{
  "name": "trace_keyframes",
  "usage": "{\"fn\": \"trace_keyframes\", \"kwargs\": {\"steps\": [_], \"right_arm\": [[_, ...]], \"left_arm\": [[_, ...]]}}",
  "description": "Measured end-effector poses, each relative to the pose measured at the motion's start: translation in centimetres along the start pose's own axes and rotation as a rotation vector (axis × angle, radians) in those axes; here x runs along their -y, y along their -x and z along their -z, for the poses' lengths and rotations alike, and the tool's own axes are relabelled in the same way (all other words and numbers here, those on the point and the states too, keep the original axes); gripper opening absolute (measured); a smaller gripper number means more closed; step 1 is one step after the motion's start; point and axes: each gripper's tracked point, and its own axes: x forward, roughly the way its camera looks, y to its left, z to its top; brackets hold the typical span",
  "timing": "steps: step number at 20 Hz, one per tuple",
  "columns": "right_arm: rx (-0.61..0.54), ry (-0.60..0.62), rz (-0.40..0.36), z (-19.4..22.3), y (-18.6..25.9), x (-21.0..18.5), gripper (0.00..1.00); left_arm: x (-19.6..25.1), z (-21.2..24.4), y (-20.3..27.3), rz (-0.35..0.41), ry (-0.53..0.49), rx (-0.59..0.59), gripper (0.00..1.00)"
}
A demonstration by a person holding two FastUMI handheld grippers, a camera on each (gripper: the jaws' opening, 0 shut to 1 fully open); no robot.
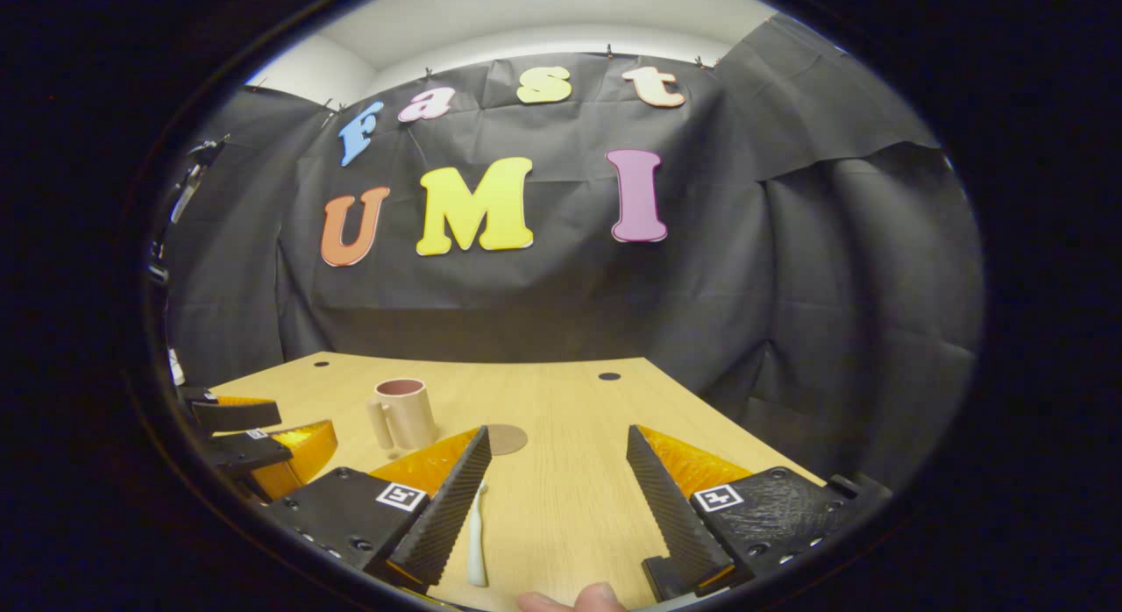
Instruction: Put the toothbrush and toothpaste on the desktop into the cup, then pick up the cup and place it on the coaster on the desktop.
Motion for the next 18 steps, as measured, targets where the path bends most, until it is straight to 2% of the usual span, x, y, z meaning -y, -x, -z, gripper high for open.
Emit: {"fn": "trace_keyframes", "kwargs": {"steps": [8, 15, 18], "right_arm": [[-0.062, -0.008, -0.005, 2.1, -0.9, 0.6, 0.95], [-0.088, 0.014, -0.011, 3.3, -1.1, 0.6, 0.95], [-0.102, 0.021, -0.016, 3.8, -1.4, 0.5, 0.95]], "left_arm": [[0.1, 7.1, -1.6, 0.005, 0.057, -0.304, 0.99], [0.0, 8.9, -1.0, 0.001, 0.071, -0.435, 0.99], [-0.1, 9.4, -1.2, -0.004, 0.064, -0.459, 0.94]]}}
